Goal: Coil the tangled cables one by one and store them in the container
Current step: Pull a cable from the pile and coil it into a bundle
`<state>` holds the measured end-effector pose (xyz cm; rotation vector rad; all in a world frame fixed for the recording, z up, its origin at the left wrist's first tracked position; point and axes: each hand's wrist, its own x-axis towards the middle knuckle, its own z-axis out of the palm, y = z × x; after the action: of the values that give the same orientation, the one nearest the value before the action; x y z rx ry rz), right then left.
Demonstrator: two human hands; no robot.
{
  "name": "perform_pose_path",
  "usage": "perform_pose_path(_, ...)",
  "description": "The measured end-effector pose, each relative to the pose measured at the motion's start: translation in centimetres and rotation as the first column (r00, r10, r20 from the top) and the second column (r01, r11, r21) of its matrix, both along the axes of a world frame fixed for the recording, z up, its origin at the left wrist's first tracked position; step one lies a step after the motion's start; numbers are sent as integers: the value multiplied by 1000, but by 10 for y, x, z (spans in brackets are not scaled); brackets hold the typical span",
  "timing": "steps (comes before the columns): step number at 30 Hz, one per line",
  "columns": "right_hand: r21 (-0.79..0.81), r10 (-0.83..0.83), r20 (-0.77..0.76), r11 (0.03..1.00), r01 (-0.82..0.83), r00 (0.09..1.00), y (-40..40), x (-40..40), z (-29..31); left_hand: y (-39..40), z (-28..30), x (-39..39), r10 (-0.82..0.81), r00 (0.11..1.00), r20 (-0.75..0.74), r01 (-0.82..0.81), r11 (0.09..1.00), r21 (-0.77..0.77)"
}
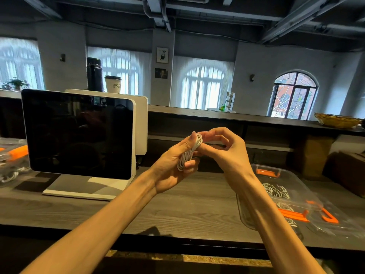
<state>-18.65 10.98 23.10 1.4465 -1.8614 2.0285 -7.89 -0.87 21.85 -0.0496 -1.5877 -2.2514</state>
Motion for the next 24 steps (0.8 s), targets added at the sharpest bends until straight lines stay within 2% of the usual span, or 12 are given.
perform_pose_path(3, -4, 95, 226, 995, -96, 969, 0, -1, 1, -1, 0, 1, -45, 999, -17, 45, 999, 10)
perform_pose_path(6, -79, 236, 471, 971, -225, 850, 1, -2, 5, -1, -1, 0, -133, 989, -71, 136, 990, 32)
perform_pose_path(8, -118, 290, 542, 956, -270, 789, 0, 0, 6, -2, -1, 1, -124, 989, -75, 125, 992, 8)
perform_pose_path(10, -136, 314, 541, 948, -287, 781, -1, 2, 5, -1, -1, 0, -86, 995, -60, 83, 996, -44)
perform_pose_path(14, -111, 250, 408, 968, -224, 878, 1, 0, -2, -1, -4, -5, 4, 1000, -22, -5, 998, -69)
perform_pose_path(18, -50, 118, 68, 992, -115, 991, 2, -1, -8, 1, -7, -3, 40, 999, 16, -39, 999, -37)
perform_pose_path(21, -18, 48, -181, 999, -52, 982, 3, -3, -7, 2, -8, -3, 71, 997, -3, -71, 995, -73)
perform_pose_path(24, 65, 104, -255, 994, -90, 961, 7, -5, -8, 1, -9, -3, 198, 979, -55, -205, 961, -186)
